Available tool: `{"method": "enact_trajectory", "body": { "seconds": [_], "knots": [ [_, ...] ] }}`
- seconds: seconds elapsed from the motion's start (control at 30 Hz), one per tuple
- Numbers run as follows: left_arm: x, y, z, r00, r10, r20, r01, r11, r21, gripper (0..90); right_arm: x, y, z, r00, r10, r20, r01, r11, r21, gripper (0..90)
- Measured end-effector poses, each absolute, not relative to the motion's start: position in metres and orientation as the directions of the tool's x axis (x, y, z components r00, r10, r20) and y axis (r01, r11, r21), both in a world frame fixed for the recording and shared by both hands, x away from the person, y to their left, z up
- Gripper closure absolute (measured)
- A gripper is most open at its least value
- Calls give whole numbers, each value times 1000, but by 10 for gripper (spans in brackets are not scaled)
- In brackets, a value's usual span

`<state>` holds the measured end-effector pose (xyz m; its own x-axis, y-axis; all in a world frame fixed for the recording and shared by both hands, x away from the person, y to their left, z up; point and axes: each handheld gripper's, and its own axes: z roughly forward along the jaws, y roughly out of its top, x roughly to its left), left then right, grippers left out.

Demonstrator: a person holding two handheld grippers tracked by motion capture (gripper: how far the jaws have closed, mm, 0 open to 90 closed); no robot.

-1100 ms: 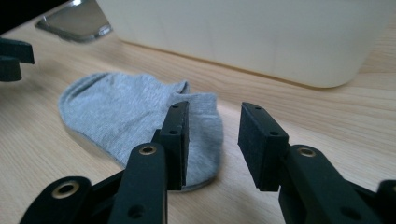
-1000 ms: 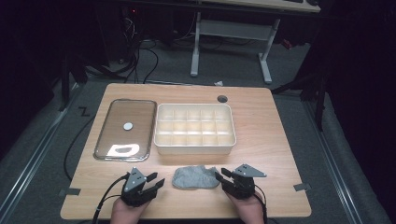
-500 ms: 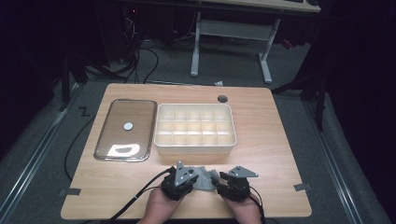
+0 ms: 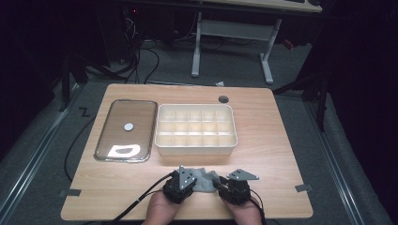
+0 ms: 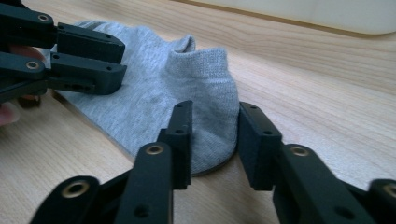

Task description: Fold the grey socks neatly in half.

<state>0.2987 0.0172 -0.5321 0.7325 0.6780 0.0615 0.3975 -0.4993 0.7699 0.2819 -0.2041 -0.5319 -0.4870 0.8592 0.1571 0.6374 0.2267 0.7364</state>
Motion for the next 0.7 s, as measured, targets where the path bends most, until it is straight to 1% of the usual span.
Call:
{"method": "enact_trajectory", "body": {
  "seconds": [0.03, 0.07, 0.1, 0.13, 0.23, 0.33, 0.47, 0.53, 0.57, 0.67, 0.7],
  "knots": [
    [299, 17, -532, 732, 679, 60, 398, -497, 771, 723, 282, -203, -532, -484, 858, 169, 644, 219, 733, 732],
    [299, 17, -532, 732, 679, 60, 398, -497, 771, 723, 282, -203, -532, -484, 858, 169, 644, 219, 733, 732],
    [298, 17, -532, 731, 679, 61, 399, -498, 770, 723, 283, -203, -532, -489, 855, 172, 645, 222, 731, 754],
    [298, 17, -532, 731, 679, 61, 399, -498, 770, 724, 283, -203, -532, -489, 855, 172, 645, 222, 731, 754],
    [297, 16, -532, 726, 685, 64, 399, -495, 772, 725, 285, -203, -532, -502, 848, 173, 644, 233, 729, 795],
    [297, 16, -532, 720, 692, 51, 412, -486, 771, 735, 286, -203, -532, -516, 840, 169, 638, 245, 730, 809],
    [296, 15, -532, 717, 694, 61, 408, -490, 770, 738, 286, -204, -531, -526, 833, 170, 629, 246, 738, 832],
    [295, 15, -532, 717, 693, 71, 402, -495, 770, 737, 284, -205, -529, -529, 833, 163, 613, 243, 752, 835],
    [295, 14, -532, 717, 692, 79, 399, -501, 768, 738, 282, -206, -524, -538, 828, 157, 589, 236, 772, 836],
    [295, 11, -532, 714, 694, 93, 394, -509, 765, 742, 278, -207, -515, -551, 818, 169, 563, 215, 798, 837],
    [294, 8, -531, 712, 692, 119, 383, -524, 760, 746, 277, -206, -513, -558, 811, 175, 554, 208, 806, 837]
  ]
}}
